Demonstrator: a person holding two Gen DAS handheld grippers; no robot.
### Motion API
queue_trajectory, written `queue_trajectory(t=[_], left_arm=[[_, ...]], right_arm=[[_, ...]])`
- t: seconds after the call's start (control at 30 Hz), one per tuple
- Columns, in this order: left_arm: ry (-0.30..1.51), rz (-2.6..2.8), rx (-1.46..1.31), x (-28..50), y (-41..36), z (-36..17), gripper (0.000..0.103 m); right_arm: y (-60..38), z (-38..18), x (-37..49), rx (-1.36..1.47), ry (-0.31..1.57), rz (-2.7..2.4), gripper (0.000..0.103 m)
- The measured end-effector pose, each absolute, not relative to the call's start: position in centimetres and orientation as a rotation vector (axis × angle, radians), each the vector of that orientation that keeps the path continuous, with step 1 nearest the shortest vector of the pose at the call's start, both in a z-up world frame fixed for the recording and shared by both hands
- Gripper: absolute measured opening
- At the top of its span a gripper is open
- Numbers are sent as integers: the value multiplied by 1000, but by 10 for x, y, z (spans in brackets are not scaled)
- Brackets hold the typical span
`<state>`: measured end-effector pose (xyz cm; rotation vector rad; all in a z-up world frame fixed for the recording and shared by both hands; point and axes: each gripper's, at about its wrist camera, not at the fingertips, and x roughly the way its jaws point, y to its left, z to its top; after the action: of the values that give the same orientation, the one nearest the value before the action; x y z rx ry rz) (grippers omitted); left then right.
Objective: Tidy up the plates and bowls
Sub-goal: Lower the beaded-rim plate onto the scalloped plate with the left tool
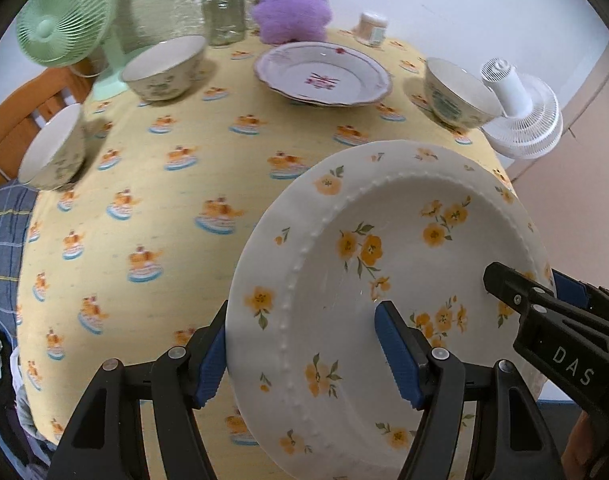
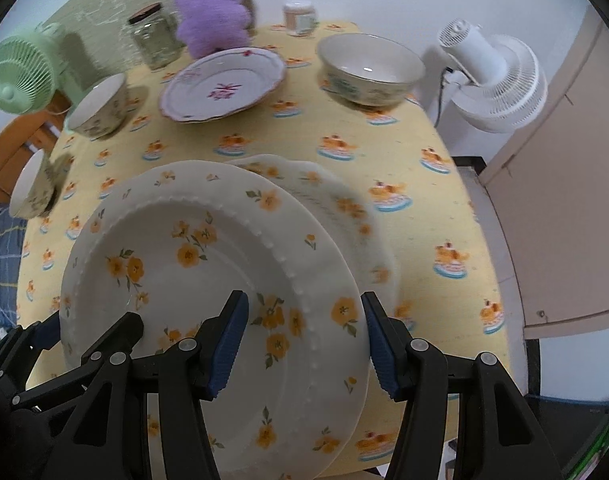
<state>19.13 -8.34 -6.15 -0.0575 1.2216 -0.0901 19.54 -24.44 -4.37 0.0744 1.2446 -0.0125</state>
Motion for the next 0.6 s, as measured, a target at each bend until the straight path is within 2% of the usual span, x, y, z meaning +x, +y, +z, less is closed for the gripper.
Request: queue_trajectory(t=[0.6], left_arm=[[1292,-62,-68,219,-127,-99,71]], right_arm=[[-295,-80,221,85,1296,-16,60]])
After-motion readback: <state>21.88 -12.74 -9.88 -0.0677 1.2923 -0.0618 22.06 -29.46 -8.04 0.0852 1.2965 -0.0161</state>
